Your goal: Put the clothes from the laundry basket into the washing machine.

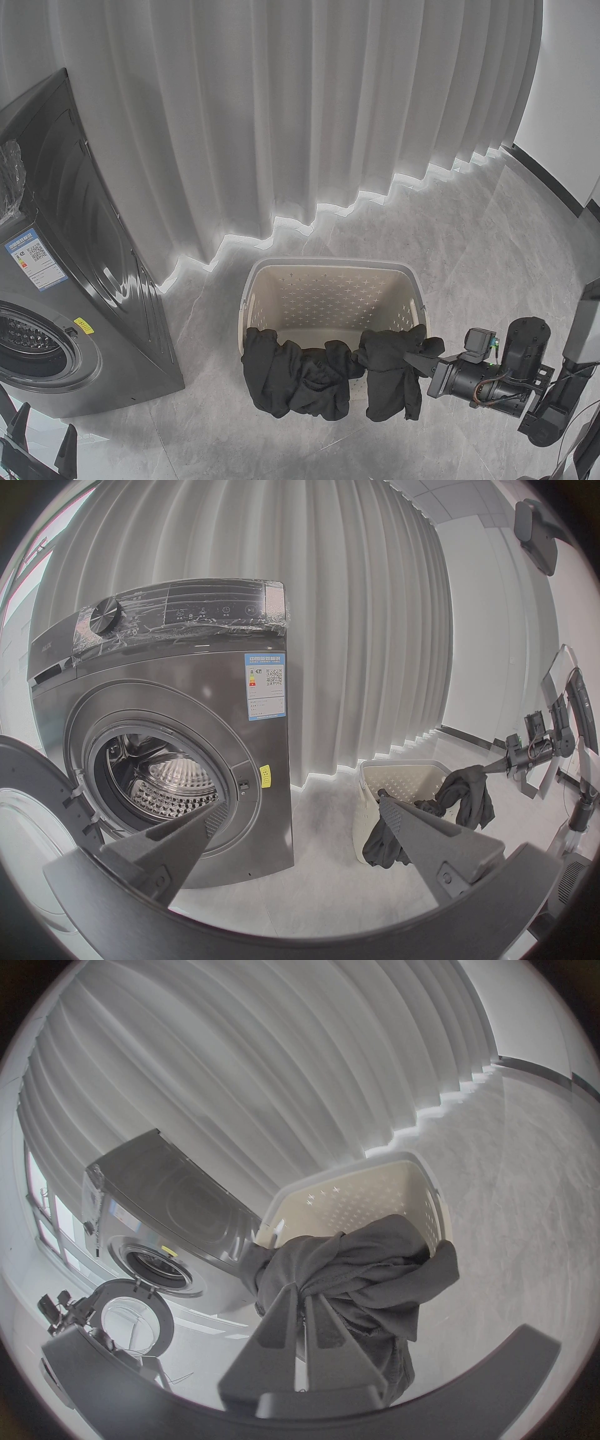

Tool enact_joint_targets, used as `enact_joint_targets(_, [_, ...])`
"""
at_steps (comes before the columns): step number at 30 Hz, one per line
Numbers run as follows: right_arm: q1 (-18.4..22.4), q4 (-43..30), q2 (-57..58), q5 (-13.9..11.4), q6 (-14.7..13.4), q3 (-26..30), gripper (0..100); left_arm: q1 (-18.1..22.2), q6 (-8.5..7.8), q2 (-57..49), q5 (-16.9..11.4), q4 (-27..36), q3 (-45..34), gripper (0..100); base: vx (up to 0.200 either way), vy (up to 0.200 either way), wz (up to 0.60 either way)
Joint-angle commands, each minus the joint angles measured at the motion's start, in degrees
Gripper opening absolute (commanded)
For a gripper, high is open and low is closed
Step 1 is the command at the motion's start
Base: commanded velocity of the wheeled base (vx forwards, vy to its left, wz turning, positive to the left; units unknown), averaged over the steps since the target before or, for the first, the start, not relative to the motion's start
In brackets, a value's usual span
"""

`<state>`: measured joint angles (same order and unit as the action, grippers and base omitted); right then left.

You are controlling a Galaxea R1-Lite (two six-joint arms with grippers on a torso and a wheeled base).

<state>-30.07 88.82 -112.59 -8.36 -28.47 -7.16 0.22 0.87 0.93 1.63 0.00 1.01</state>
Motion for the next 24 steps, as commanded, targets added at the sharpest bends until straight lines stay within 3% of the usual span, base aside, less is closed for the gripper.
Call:
enact_joint_targets(1, [-2.88,-0.23,7.91,-0.16,-0.01,0.04,0,0.04,0.01,-0.66,0.04,0.0,-0.92,100,0.0,0.0,0.0])
enact_joint_targets(24, [-13.87,-0.14,19.16,0.45,-0.01,0.04,0,0.04,-0.07,-0.66,-0.05,0.0,-0.92,100,0.0,0.0,0.0])
